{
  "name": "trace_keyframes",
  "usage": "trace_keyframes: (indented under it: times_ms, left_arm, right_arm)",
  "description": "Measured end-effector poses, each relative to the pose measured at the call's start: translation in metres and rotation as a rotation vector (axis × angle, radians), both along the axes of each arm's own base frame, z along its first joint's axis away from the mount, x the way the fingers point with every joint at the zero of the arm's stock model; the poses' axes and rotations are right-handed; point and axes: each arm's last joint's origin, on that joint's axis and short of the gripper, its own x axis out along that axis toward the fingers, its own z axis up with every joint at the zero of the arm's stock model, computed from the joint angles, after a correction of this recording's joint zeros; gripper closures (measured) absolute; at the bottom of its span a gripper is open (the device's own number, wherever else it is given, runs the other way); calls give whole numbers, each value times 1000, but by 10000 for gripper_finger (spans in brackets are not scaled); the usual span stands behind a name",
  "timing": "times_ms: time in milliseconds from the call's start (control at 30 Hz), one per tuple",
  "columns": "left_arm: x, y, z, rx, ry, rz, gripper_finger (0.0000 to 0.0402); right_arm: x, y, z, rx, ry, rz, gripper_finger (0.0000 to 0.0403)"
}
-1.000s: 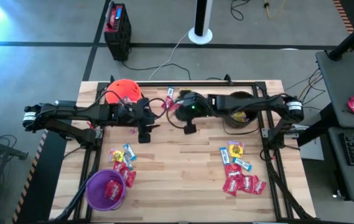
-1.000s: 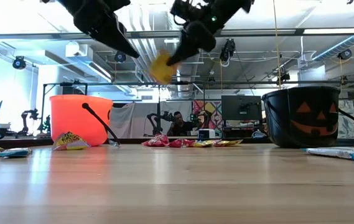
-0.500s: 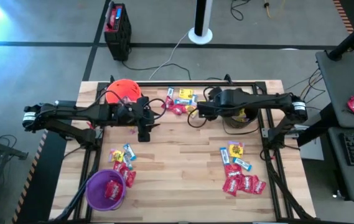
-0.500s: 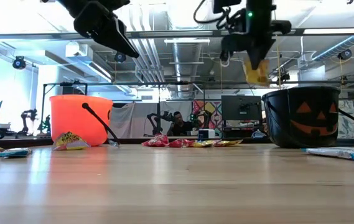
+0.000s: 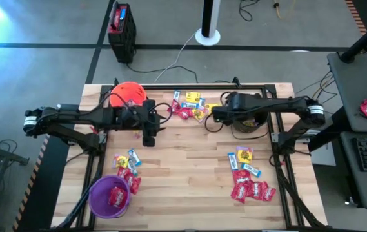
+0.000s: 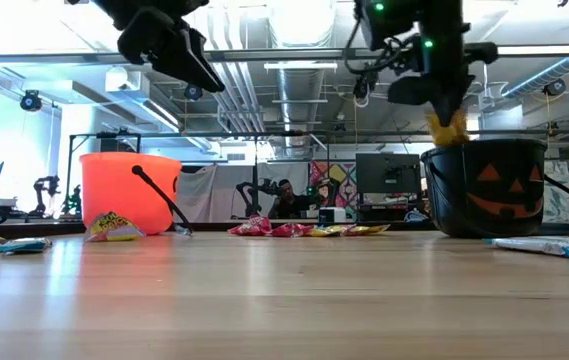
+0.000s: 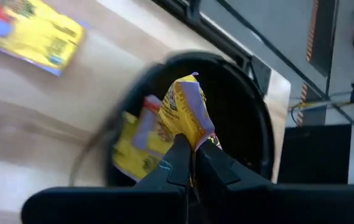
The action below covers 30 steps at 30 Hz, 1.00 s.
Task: Sort candy by brand, put in halloween buckets
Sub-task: Put the yellow candy into the black bucket
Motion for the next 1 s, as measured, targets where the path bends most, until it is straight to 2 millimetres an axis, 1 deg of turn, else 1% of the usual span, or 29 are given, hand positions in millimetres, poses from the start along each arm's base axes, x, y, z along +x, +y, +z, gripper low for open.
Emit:
trace_keyframes:
  times_ms: [100,200,300,400,467,533,600,667,767,833,933,1000]
  left_arm:
    - [1,9,3,81,-12,-28,233]
    - [3,24,8,133,-53,-52,233]
    - [1,45,13,166,-96,-94,233]
    - [-3,63,24,183,-138,-34,233]
    - [-5,70,38,81,-205,62,233]
    - [-8,72,50,-48,-259,98,233]
    - [-9,71,60,-104,-283,79,233]
    - [-9,70,74,-71,-313,50,233]
    - [-11,69,93,-11,-329,-11,233]
    - [-13,67,99,-27,-311,-40,233]
    - [-15,64,104,-62,-294,-73,233]
    - [-16,62,105,-166,-316,-39,233]
  right_arm:
    - [-21,-9,1,60,-6,-43,394]
    - [-39,-16,4,99,-51,-89,394]
    - [-45,-17,6,125,-149,-50,394]
    - [-50,-19,11,147,-230,-44,394]
    - [-56,-20,15,137,-254,-79,394]
    - [-59,-20,17,96,-253,-79,394]
    - [-61,-20,19,64,-264,-71,394]
    - [-61,-21,22,38,-273,-49,394]
    - [-61,-21,21,29,-236,-12,394]
    - [-62,-21,20,27,-194,18,394]
    - [-66,-20,18,59,-163,1,394]
    - [-67,-18,18,85,-178,-9,394]
